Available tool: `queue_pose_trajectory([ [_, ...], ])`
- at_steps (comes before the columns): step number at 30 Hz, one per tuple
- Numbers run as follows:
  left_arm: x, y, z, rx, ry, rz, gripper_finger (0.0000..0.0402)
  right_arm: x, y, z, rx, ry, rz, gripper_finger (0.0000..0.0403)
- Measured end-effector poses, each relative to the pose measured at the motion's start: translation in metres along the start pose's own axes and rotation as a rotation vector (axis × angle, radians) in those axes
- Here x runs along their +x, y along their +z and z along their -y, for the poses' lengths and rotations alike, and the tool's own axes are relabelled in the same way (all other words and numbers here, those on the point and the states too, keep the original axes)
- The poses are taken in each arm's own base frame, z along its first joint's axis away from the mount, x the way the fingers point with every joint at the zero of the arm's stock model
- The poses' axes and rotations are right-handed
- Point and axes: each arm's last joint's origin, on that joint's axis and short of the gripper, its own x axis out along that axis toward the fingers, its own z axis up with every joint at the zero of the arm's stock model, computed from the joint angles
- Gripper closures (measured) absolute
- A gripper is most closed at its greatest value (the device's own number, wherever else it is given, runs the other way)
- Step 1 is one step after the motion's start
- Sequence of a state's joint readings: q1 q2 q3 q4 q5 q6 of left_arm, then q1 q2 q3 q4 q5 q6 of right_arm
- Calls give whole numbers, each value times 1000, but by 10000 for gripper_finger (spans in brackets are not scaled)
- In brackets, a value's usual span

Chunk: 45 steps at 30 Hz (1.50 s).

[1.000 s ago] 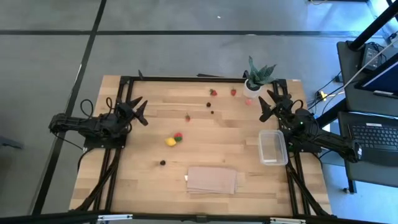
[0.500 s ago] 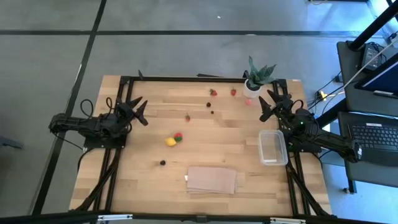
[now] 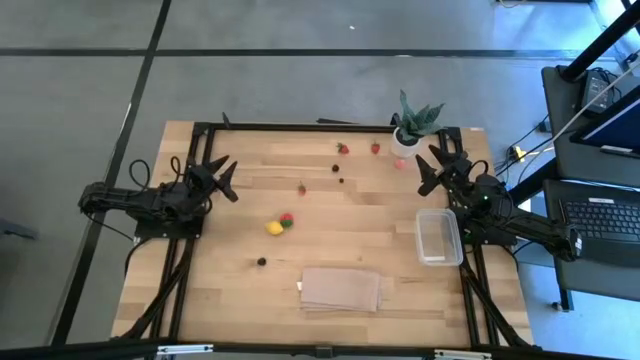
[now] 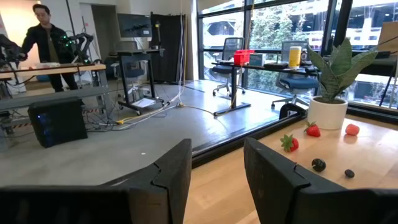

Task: Pick and placing Produce into tupperware
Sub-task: Put the pink peach into the transparent bin

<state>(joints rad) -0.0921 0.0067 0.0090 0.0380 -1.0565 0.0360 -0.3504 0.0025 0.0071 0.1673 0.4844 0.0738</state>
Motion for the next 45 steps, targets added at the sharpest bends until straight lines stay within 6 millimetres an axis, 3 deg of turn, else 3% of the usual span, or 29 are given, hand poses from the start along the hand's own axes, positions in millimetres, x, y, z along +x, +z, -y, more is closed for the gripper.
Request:
queue_pose_trajectory([
  [8, 0, 0, 0, 0, 0, 0, 262, 0, 0, -4, 24, 128, -11, 114],
  [15, 0, 0, 0, 0, 0, 0, 262, 0, 0, -4, 79, 130, -15, 114],
  [24, 0, 0, 0, 0, 0, 0, 262, 0, 2, -4, 10, 132, 8, 112],
  [30, 0, 0, 0, 0, 1, 0, 262, 0, 5, -4, 3, 145, 40, 82],
  [35, 0, 0, 0, 0, 0, 0, 262, 0, 5, -5, 93, 150, 32, 53],
  [45, 0, 0, 0, 0, 1, 0, 262, -1, 6, -6, 238, 192, 22, 49],
])
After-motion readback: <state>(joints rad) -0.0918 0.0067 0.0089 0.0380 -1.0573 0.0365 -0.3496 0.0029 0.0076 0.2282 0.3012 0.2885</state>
